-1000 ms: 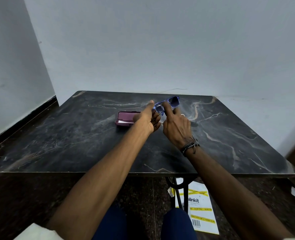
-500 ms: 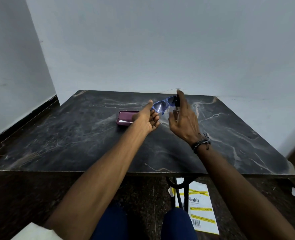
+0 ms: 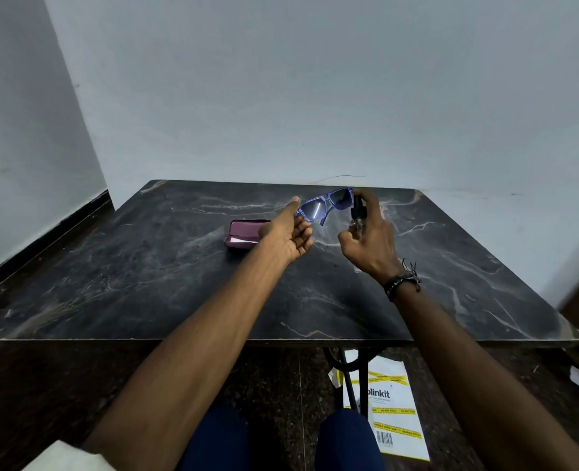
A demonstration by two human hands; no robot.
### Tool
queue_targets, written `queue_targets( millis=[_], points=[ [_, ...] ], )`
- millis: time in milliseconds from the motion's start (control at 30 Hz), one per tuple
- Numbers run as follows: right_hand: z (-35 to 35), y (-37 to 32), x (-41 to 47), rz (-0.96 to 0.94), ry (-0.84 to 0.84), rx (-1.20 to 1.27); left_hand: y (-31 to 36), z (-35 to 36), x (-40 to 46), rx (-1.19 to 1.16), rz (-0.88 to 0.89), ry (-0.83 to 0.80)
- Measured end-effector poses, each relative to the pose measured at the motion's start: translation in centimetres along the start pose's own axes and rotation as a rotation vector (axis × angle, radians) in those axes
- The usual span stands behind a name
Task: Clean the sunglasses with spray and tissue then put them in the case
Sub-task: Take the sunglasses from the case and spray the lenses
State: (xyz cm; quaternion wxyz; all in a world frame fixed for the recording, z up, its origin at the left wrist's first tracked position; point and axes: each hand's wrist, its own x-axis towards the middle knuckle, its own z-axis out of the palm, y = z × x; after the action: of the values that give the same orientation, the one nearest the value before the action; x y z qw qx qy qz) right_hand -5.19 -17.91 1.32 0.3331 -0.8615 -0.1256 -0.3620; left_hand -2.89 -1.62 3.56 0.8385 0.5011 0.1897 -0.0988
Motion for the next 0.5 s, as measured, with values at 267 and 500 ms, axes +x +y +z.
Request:
queue_targets(
  millis=[267,500],
  points=[
    [0.29,0.34,0.0,0.022,-0.006,0.031,-0.05,0.08,-0.03,0.011,0.005,-0.003],
    [0.22,0.41,0.13,0.048,0.009,0.039,-0.18,0.17,-0.01,0.014,0.003,-0.01]
  ],
)
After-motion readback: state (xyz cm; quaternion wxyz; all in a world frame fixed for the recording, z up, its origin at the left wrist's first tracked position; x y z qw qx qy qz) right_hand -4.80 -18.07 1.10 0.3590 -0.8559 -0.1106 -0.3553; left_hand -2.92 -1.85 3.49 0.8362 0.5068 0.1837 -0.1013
